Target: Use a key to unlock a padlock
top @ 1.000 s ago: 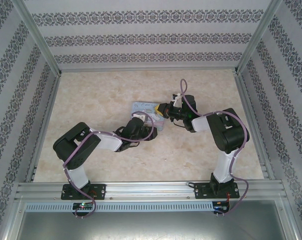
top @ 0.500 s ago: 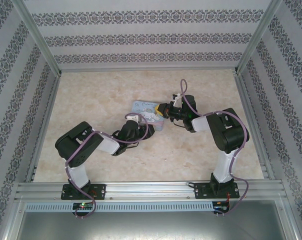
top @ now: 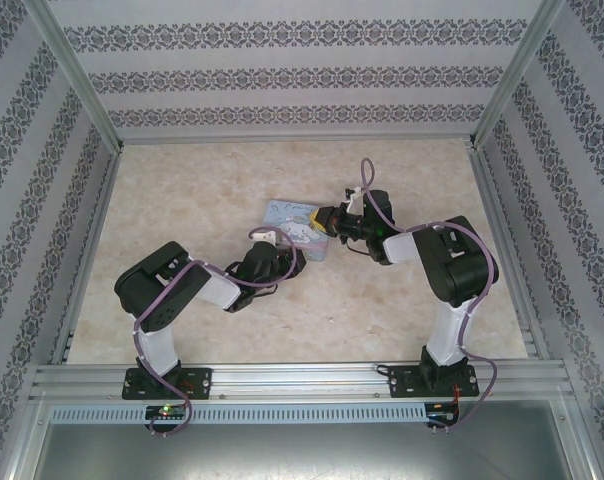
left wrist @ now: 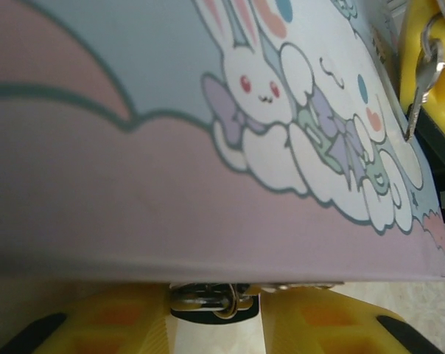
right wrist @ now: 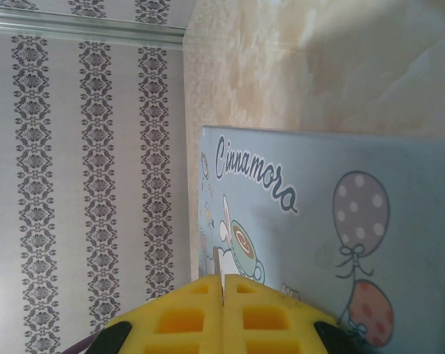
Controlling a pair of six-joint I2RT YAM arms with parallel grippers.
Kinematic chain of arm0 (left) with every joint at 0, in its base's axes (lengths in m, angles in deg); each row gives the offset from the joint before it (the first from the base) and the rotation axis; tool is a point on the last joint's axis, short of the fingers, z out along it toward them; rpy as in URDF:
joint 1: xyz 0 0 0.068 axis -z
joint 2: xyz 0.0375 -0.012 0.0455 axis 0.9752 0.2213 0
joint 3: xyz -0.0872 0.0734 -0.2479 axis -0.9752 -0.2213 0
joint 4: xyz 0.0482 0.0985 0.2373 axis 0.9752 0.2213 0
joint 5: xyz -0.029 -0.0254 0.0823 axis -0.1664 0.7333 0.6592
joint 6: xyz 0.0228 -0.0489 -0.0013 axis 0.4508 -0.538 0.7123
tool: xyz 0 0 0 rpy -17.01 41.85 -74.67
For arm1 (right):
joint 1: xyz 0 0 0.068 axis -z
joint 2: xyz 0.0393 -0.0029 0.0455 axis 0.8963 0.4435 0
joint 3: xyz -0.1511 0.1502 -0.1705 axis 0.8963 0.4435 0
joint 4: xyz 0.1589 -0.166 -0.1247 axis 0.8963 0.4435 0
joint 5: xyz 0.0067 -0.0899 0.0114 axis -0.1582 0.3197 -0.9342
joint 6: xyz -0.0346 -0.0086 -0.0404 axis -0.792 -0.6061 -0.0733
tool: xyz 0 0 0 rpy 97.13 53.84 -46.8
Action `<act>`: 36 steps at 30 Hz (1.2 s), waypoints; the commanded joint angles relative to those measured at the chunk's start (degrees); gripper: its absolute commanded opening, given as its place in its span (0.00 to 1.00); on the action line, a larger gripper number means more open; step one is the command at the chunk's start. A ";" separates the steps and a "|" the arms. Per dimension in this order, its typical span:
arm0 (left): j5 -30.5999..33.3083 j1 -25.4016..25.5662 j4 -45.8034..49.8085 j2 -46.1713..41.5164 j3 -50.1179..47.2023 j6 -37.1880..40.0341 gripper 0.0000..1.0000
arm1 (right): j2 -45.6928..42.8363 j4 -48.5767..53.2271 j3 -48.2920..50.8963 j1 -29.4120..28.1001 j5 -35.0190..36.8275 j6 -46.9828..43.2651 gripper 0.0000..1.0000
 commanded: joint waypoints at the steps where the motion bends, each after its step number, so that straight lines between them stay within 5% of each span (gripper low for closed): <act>1: 2.66 0.13 4.61 1.93 1.01 1.48 0.32 | 0.64 0.20 -0.16 -0.93 -1.25 -0.10 0.00; 15: 3.61 0.31 6.29 3.42 2.38 1.94 0.14 | 1.51 0.14 -0.66 -0.93 -1.45 -0.01 0.00; 23: 3.65 1.05 5.43 3.60 1.64 1.57 0.32 | 1.84 -0.05 -0.77 -0.84 -1.71 0.03 0.00; 36: 6.05 3.03 7.07 5.18 2.41 -0.48 0.23 | 1.64 -0.59 -0.21 -0.84 -1.73 0.15 0.00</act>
